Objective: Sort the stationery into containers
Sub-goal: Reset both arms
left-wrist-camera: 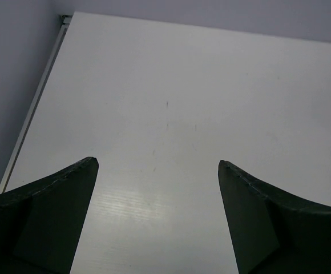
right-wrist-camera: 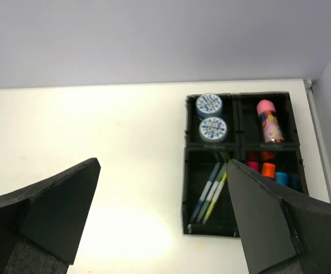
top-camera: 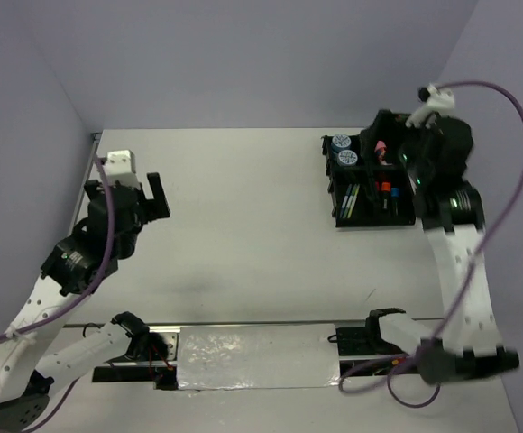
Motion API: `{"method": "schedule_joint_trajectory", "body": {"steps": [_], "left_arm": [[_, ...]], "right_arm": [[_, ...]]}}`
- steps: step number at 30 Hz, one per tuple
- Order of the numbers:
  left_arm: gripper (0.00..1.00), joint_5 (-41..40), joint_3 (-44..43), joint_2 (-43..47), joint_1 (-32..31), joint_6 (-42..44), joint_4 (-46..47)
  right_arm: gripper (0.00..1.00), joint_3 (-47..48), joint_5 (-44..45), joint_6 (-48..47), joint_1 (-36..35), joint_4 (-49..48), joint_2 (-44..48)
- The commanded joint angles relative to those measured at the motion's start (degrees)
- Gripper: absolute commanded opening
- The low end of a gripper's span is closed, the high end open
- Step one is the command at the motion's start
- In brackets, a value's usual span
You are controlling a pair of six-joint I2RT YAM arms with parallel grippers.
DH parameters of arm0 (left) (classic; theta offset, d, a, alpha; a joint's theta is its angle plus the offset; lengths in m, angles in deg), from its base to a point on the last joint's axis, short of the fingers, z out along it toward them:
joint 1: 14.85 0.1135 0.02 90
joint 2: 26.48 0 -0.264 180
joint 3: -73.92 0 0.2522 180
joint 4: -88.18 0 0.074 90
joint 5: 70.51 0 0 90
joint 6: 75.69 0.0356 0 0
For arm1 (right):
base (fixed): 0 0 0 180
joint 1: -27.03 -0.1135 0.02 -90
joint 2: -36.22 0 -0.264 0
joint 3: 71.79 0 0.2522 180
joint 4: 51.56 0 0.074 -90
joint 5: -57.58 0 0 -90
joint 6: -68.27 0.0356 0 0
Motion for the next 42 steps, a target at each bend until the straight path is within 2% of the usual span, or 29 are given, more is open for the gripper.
{"method": "schedule_joint_trajectory", "body": {"steps": [1, 3, 4, 7, 11, 13, 18, 25, 42], "left_arm": [[0.99, 3.5, -5.9, -2.0, 5.1, -1.3, 0.2], [0.99, 7.4, -8.5, -1.8, 7.0, -2.8, -0.8], [0.99, 8.7, -8.7, -0.3, 7.9, -3.1, -0.3], [0.99, 6.4, -8.7, 1.9, 8.3, -2.1, -1.7], [0.99, 2.9, -5.8, 5.6, 8.2, 1.0, -4.0], [0.99, 2.7, -3.0, 10.2, 8.2, 0.3, -3.2], [0.99, 5.0, 3.2, 16.1, 8.2, -0.5, -3.2], [0.99, 5.0, 7.4, 19.8, 8.3, -0.4, -2.1], [0.99, 4.0, 8.2, 19.6, 8.3, 2.0, -1.5]], "right_arm": [[1.0, -10.1, -5.1, 3.7, 0.0, 1.8, 12.5], [1.0, -12.8, -5.4, 6.0, -1.2, 2.9, 19.4], [1.0, -15.4, -6.8, 7.0, -1.8, 3.5, 25.9], [1.0, -16.6, -7.4, 8.2, -1.8, 9.2, 34.3], [1.0, -16.6, -7.2, 5.9, -1.9, 17.3, 40.6], [1.0, -16.0, -3.2, 4.1, -1.8, 21.7, 43.1], [1.0, -19.1, 0.7, 4.0, -2.6, 23.8, 48.3], [1.0, -23.3, -0.5, 5.3, -2.5, 22.7, 49.0], [1.0, -22.4, 0.6, 5.2, -2.6, 22.4, 47.6]]}}
